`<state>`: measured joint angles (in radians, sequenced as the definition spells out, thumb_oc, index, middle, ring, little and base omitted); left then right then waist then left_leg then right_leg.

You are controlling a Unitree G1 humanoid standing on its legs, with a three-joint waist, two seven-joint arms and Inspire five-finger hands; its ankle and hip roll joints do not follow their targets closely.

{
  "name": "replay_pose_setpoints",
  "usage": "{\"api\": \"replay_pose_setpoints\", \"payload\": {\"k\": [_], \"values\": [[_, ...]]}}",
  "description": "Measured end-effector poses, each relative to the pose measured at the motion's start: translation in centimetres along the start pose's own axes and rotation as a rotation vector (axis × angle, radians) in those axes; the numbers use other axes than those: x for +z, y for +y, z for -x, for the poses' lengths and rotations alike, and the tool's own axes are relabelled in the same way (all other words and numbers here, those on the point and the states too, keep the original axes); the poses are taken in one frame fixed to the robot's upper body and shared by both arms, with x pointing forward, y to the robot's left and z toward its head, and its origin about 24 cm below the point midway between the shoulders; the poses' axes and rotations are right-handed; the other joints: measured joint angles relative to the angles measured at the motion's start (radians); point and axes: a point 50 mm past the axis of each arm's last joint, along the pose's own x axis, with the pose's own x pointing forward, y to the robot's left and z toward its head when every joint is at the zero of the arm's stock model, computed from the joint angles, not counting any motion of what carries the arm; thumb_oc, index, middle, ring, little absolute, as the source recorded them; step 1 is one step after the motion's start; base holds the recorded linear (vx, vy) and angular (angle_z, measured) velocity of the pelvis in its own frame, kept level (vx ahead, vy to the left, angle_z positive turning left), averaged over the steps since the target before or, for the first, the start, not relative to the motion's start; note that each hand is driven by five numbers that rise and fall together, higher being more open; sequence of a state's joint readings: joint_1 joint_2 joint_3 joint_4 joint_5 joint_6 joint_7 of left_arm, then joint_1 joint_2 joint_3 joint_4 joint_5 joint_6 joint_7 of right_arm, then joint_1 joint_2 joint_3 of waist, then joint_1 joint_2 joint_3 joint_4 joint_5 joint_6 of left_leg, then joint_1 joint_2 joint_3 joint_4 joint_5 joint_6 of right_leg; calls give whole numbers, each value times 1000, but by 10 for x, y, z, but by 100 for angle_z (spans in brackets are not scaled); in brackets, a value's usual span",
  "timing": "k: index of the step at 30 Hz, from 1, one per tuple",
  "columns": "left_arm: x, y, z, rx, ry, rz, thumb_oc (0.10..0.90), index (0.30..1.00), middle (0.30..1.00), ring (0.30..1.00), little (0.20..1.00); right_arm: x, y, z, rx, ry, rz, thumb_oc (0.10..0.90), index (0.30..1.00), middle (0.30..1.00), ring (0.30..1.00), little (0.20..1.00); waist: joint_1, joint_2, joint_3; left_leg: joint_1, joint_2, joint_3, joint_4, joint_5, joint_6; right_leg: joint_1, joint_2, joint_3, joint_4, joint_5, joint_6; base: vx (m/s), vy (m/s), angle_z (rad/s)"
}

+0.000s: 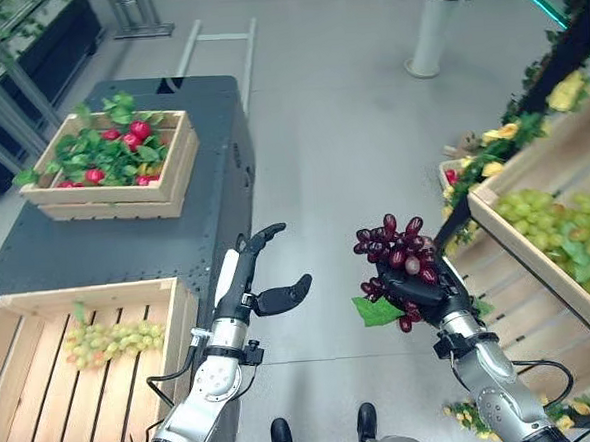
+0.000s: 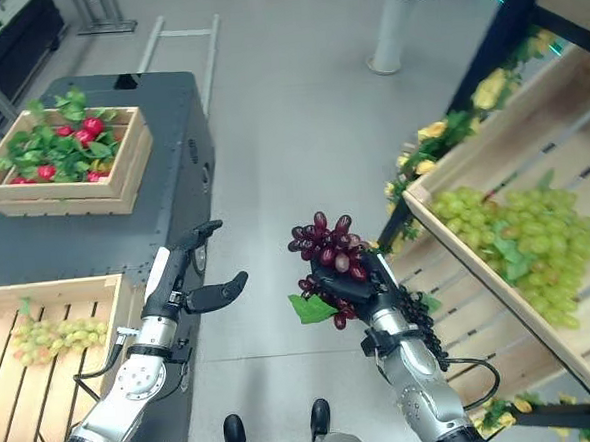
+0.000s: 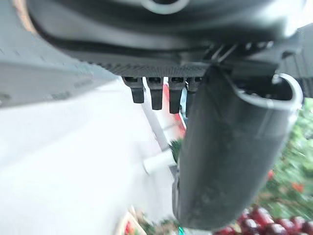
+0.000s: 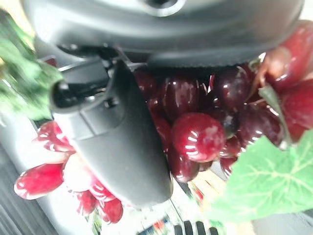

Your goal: Pick up the fruits from the basket on one side to the basket on the other side

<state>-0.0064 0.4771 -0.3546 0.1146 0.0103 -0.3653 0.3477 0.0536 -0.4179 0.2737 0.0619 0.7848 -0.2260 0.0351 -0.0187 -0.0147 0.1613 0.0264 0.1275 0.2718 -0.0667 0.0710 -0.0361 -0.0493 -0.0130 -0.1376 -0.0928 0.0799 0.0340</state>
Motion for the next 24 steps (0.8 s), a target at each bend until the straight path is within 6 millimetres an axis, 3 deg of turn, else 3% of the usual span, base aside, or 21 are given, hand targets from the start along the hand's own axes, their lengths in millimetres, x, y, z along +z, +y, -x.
{"api": "replay_pose_setpoints", "payload": {"k": [3, 5, 6, 7, 10, 11, 12, 15, 18, 24], "values": [[2, -4, -1, -13, -4, 27, 800, 900, 900, 900, 900, -2, 1, 0, 2, 5, -6, 400, 300, 300, 300, 300, 8, 3, -1, -1, -3, -110, 43, -3, 5, -5, 3, 78, 1, 4, -19, 11, -53, -62], [2, -5, 0, -17, -5, 29, 800, 900, 900, 900, 900, -3, 3, 0, 5, 7, -16, 400, 300, 300, 300, 300, 18, -24, 11, -50, -46, -260, 179, -36, 22, 16, -14, 228, 11, 12, -27, 75, 27, -79], [3, -6, 3, -17, -6, 32, 800, 900, 900, 900, 900, -2, 3, 2, 12, 7, -16, 400, 300, 300, 300, 300, 37, -32, 3, -39, -88, -376, 126, -75, 21, 17, -27, 286, 11, 12, -17, 74, 78, -98], [6, -6, 2, -15, -21, 36, 800, 900, 900, 900, 900, 3, 4, 2, 19, -6, -11, 400, 300, 300, 300, 300, 35, -30, 2, -35, -104, -414, 65, -74, 22, 17, -26, 316, 6, 16, -12, 63, 83, -101], [13, -5, 2, 4, -55, 49, 800, 900, 900, 900, 900, 4, 5, 2, 26, -14, -13, 400, 300, 300, 300, 300, 35, -10, -8, -35, -127, -469, 6, -80, 31, 13, -10, 327, 6, 16, -11, 35, 132, -93], [15, -4, 2, 12, -68, 56, 800, 900, 900, 900, 900, 4, 7, 3, 30, -14, -16, 400, 300, 300, 300, 300, 38, 11, -20, -31, -132, -516, 6, -93, 51, 5, 7, 329, 5, 17, -8, 34, 198, -134], [15, -2, 2, 18, -71, 55, 800, 900, 900, 900, 900, 2, 9, 4, 36, -8, -25, 400, 300, 300, 300, 300, 46, 10, -21, -29, -142, -541, 7, -78, 39, 0, 12, 334, 5, 24, 1, 32, 166, -126], [13, 0, 4, 23, -61, 53, 800, 900, 900, 900, 900, -5, 12, 10, 48, 15, -44, 400, 300, 300, 300, 300, 32, -18, -24, -10, -154, -495, -12, -33, 46, -7, -17, 292, 5, 36, 30, 54, 290, -94], [14, -2, 3, 1, -67, 55, 800, 900, 900, 900, 900, -8, 11, 12, 32, 19, -59, 400, 300, 300, 300, 300, 1, -13, -23, 11, -163, -484, -23, -10, 57, -2, -31, 283, 5, 30, 57, 33, 221, -10], [16, -1, 1, -6, -75, 52, 800, 900, 900, 900, 900, -9, 12, 8, 35, 20, -61, 400, 300, 300, 300, 300, 9, -3, -16, 31, -166, -449, -23, -19, 66, 4, -32, 268, 5, 29, 58, 4, 246, -11]]}}
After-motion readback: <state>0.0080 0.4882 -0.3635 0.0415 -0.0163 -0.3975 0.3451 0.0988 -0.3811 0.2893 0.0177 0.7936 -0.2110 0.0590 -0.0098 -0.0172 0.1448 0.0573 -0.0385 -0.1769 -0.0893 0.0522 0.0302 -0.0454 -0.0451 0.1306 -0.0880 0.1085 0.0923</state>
